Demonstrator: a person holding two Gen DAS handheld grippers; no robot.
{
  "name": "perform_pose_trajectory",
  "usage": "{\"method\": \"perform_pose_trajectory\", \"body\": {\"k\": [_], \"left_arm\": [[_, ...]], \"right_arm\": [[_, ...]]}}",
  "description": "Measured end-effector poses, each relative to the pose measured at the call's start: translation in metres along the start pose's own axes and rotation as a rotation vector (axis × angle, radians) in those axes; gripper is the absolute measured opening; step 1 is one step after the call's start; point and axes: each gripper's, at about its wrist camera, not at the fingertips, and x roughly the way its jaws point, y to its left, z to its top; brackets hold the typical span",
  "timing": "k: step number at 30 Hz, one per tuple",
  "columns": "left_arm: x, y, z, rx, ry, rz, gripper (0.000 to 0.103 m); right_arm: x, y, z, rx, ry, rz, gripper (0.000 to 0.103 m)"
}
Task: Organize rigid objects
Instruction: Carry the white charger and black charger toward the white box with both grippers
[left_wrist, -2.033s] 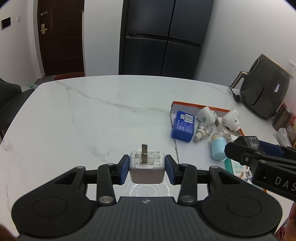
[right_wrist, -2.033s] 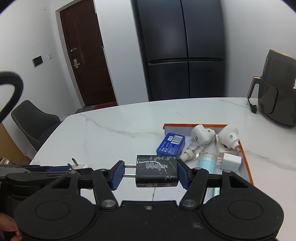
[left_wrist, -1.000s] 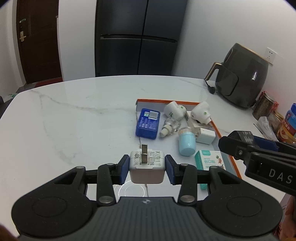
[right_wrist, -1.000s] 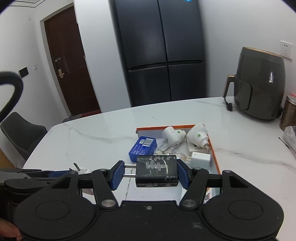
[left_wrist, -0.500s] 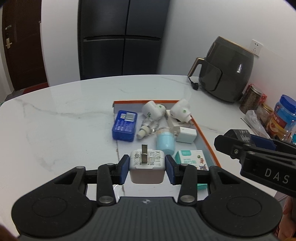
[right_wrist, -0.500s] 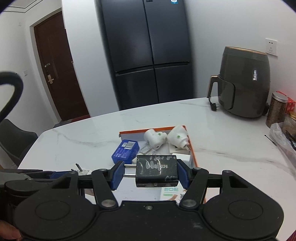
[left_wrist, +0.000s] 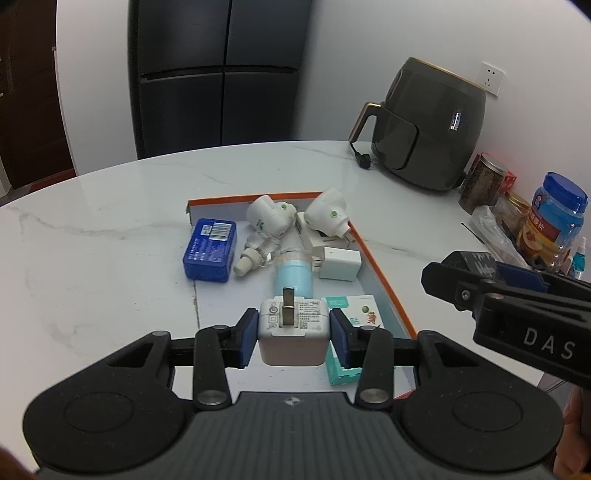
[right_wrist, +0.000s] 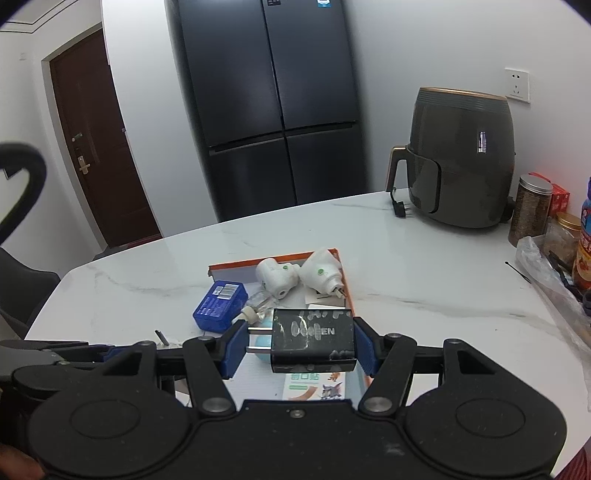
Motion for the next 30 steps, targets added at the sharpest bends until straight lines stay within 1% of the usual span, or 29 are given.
{"method": "perform_pose_trajectory", "body": {"k": [13, 30], "left_arm": [[0.015, -0.011, 0.001, -0.015, 0.021, 0.012, 0.042], [0.038, -0.012, 0.006, -0.059, 0.045, 0.057, 0.042]], "right_arm": [[0.015, -0.014, 0.0, -0.01, 0.023, 0.014, 0.073], [0.047, -0.026, 0.003, -0.038, 0.064, 0.047, 0.073]]}}
